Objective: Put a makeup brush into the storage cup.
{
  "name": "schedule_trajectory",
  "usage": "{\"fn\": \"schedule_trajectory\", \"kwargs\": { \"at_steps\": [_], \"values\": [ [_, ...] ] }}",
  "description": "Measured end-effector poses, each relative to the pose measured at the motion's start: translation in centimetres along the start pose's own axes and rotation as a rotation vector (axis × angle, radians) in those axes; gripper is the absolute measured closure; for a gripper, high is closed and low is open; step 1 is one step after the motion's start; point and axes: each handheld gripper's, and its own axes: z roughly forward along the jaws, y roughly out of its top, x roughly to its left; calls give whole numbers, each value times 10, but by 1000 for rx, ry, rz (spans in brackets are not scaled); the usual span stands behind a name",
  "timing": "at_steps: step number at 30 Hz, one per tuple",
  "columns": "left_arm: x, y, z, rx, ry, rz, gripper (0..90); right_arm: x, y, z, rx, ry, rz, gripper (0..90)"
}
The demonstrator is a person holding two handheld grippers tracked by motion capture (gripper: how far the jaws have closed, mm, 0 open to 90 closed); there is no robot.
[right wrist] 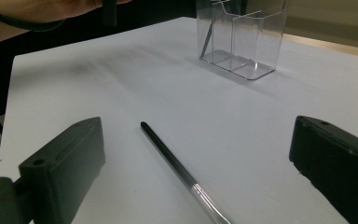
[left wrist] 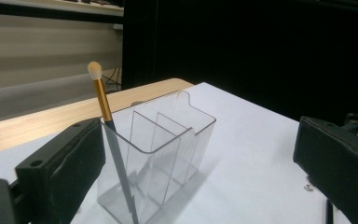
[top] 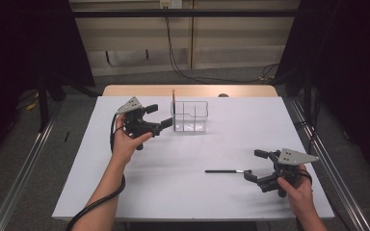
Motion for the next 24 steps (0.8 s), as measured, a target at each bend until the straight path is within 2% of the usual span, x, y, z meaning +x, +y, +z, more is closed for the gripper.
{"fn": "schedule_trajectory", "kwargs": {
  "at_steps": [13,19,24],
  "values": [
    [-9,-11,-12,6,-32,16,0,1,1,1,-2,2,-4,29],
    [-9,-19,-18,20,-27,19,0,1,1,1,-1,4,-7,29],
    [-10,-25,-26,8,-20,17,0,1,1,0,-2,3,-8,28]
  ]
}}
